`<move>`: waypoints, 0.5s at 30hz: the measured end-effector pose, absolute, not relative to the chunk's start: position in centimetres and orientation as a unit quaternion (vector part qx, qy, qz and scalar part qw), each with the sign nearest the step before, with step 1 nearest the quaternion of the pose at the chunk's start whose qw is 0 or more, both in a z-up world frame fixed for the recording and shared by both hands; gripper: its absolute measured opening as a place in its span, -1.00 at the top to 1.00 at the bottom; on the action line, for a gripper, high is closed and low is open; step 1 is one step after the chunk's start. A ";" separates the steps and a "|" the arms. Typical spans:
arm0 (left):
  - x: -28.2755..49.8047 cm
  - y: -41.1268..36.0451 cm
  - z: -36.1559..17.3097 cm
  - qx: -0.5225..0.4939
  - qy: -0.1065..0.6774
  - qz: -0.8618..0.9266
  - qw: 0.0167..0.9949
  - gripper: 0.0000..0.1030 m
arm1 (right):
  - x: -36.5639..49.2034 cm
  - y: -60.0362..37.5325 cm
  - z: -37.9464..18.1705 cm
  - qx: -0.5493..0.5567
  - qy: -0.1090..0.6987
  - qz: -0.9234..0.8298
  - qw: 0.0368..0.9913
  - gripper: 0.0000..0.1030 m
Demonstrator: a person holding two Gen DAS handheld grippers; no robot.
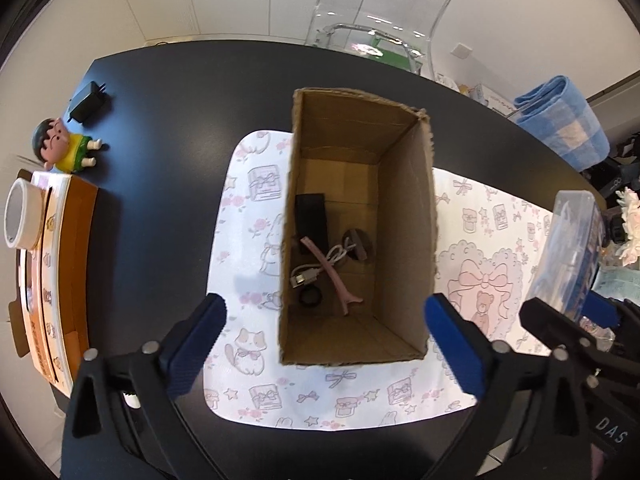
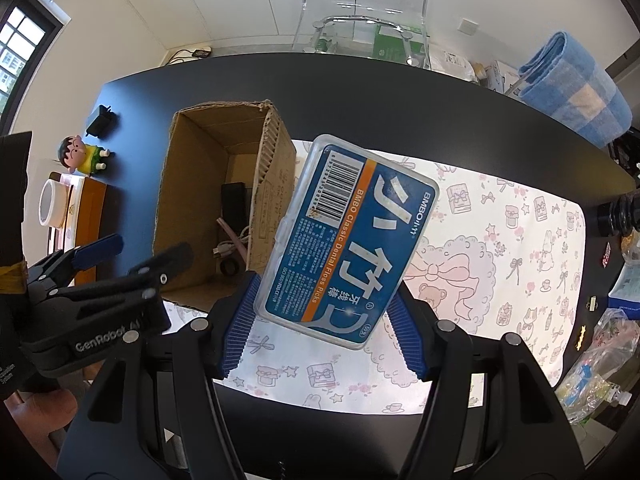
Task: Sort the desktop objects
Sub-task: 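Lower the blue plastic case into the box and open the right tool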
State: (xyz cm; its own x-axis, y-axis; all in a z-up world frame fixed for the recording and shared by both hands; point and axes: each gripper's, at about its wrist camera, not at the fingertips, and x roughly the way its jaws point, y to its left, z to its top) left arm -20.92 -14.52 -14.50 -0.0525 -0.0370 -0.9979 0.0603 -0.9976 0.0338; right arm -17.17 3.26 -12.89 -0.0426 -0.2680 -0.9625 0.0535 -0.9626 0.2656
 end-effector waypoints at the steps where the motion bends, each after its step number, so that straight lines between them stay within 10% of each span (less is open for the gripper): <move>1: -20.7 -14.8 -14.4 0.688 0.008 -0.725 0.037 -0.97 | -17.1 3.1 -12.8 0.683 -0.078 -0.718 0.113 -0.26; 15: -17.7 -20.6 -11.7 0.679 0.045 -0.729 0.078 -0.97 | -17.2 -0.5 -12.2 0.681 -0.063 -0.717 0.133 -0.27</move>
